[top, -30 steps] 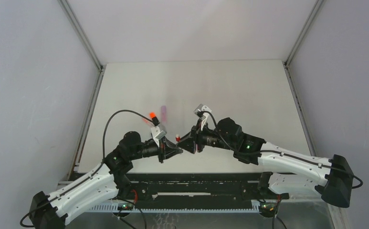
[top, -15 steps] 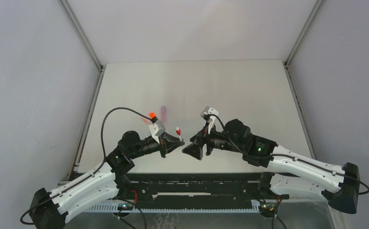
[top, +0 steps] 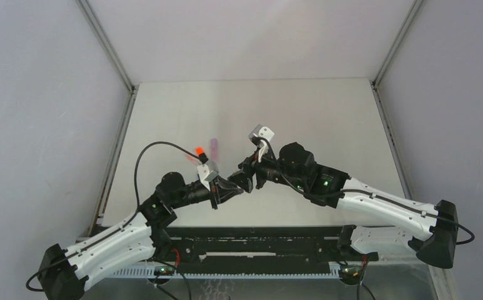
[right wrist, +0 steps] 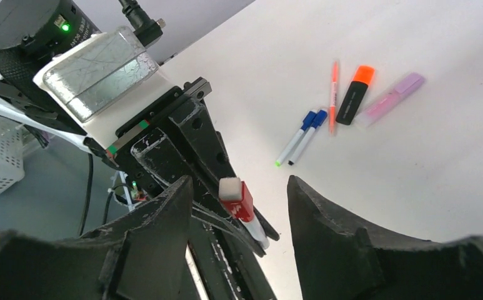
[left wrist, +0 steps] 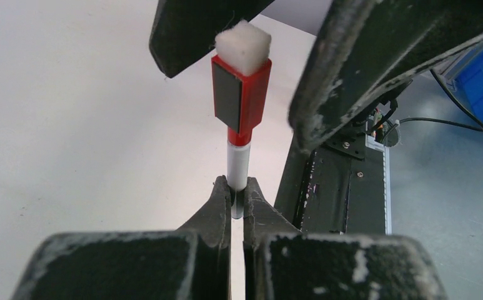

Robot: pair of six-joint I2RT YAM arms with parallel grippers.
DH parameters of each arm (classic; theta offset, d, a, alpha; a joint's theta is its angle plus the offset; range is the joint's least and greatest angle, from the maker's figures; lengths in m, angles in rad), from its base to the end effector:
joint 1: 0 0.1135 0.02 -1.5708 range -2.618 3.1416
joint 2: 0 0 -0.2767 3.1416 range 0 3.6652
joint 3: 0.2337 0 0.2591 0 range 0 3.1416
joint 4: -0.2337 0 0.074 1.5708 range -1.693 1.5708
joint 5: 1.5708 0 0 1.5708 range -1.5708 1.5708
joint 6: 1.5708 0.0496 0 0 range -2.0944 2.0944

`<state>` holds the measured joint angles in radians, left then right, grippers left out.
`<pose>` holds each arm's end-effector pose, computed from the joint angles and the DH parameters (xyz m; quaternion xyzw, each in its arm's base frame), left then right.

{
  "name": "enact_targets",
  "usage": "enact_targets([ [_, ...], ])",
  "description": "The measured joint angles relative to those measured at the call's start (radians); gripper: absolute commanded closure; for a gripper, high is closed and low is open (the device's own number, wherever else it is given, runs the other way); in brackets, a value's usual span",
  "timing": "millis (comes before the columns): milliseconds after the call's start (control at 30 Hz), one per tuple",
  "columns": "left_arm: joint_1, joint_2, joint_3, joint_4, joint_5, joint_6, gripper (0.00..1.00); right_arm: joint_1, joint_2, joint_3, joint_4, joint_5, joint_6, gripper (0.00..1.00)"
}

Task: Insert the pens into the pen caps
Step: Press the pen cap onto the pen.

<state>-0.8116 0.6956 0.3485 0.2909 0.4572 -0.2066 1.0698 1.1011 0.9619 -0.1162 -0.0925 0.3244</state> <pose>0.1103 -0.1481 0.2548 0.3595 0.6293 -0.4699 0.5040 0.1267 0.2409 0.3535 -0.3142 0.7260 0.4201 0.4447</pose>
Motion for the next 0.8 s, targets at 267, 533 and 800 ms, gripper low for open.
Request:
enact_targets([
  [267,-0.005,0.000,0.000,-0.001,0.017,0.006,1.00,0.007,0.041,0.033,-0.020,0.005,-0.041,0.88],
  [533,-0.012,-0.014,0.000,-0.035,-0.002,0.010,1.00,0.013,0.063,0.066,-0.081,0.006,-0.056,1.00],
  [800,-0.020,-0.082,0.000,-0.109,-0.045,0.007,1.00,0.025,0.079,0.064,-0.062,0.003,-0.014,1.00],
])
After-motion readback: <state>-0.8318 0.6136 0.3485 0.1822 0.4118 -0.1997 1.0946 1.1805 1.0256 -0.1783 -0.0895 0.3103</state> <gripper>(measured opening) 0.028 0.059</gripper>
